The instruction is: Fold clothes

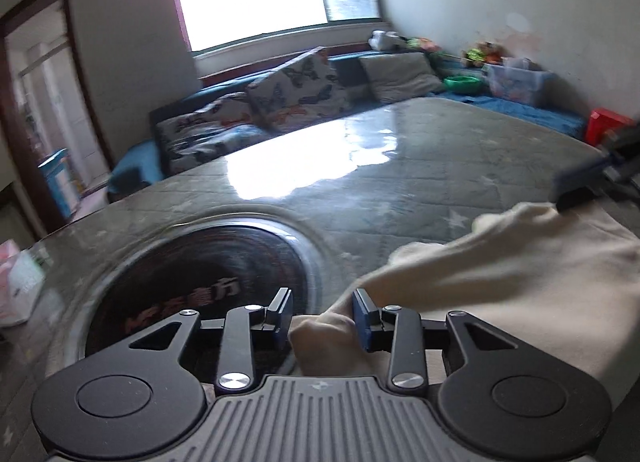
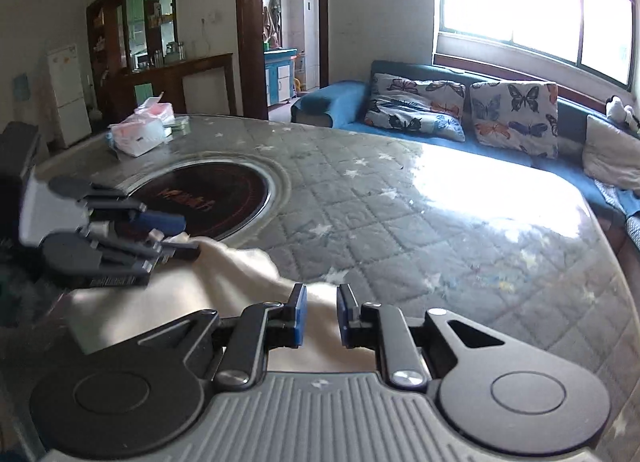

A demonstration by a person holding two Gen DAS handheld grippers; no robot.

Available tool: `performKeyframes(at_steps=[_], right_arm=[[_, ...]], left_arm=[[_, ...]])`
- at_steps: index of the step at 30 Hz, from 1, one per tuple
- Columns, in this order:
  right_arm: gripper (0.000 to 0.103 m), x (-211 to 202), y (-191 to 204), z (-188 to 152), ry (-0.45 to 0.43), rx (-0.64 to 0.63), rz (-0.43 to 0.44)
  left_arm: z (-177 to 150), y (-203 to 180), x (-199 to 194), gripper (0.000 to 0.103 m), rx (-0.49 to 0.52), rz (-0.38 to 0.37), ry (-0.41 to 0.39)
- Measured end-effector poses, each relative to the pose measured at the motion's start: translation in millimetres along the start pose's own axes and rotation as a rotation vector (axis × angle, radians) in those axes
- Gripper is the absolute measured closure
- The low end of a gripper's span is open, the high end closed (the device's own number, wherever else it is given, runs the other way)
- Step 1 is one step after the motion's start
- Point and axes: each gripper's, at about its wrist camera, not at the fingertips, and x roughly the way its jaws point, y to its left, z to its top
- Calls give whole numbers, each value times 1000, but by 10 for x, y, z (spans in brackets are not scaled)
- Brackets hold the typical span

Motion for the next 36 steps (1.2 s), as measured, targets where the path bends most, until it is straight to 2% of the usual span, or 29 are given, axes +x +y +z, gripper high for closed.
performKeyframes(at_steps=[3,7,12,16,19,23,28,32,36], right_arm=[[87,18,-61,-99,24,35,4],[87,58,-175,-264,56,110,-26],[87,-16,-300,-317,16,195,-40],[87,54,-377,-394,20,182,-103],[87,74,-404,-428,8,181,-99],[87,79,-317,-423,20,114,-120],[87,24,-218,-446,32,43,-135],[87,-116,-183,-514,45,40,-130],[86,-229,-123,-486,55,56,-120]], left_arm=[[40,13,-151,69,-28,19,-19],[87,-185,-360,70,-14,-44,-54],[28,-294,-319,70,7,-107,-30],[-115,-229,-140,70,-29,-106,22],[-177,-167,-146,70,-73,-117,20],[-166,-170,-190,72,-104,-121,35],[-231,-251,-360,72,-131,-148,42],[-311,-318,-538,72,-143,-181,40],[-213,-344,-604,72,-145,-188,48]])
